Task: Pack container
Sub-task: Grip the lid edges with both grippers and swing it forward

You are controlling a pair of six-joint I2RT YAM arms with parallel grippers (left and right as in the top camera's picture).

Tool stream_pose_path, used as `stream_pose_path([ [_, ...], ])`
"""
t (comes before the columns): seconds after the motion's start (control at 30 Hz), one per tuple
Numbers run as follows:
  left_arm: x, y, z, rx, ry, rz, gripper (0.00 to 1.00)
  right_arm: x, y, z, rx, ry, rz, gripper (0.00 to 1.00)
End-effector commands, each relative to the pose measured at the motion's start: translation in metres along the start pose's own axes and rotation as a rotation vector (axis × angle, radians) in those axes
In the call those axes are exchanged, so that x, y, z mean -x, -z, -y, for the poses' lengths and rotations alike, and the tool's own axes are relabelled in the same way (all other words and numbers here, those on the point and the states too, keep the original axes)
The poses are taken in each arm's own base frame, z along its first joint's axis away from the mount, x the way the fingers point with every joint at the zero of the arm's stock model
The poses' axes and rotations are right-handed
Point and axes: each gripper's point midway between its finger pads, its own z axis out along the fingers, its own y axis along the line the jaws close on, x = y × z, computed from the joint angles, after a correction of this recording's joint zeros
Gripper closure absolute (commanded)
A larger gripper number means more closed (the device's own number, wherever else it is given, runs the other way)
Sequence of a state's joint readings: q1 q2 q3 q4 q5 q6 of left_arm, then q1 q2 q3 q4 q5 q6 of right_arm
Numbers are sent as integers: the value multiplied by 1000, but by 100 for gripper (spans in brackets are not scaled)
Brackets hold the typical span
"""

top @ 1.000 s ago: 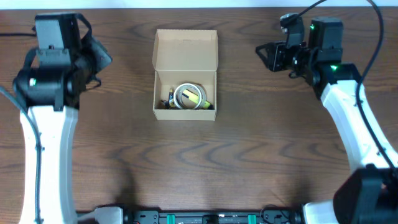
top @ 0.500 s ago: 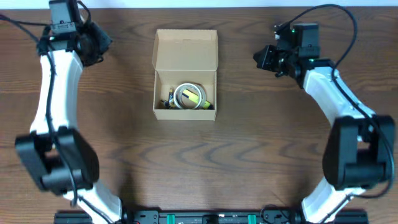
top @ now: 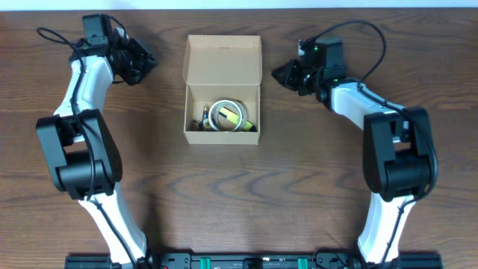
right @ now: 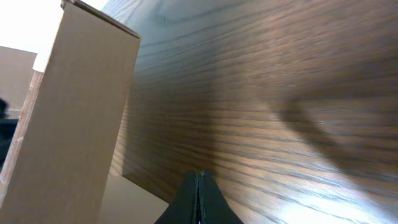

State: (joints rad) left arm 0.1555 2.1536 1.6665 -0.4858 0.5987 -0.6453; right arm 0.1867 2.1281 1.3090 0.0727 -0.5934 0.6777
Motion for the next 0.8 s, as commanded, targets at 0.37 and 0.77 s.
stream_pose_path([
  [0.37, -60, -65, 22, -69, -22, -188, 95, -3, -17, -20, 74, -36, 2, 99],
  [0.77, -70, -59, 38, -170, -42, -263, 94, -3, -22, -67, 221, 94, 30, 99],
])
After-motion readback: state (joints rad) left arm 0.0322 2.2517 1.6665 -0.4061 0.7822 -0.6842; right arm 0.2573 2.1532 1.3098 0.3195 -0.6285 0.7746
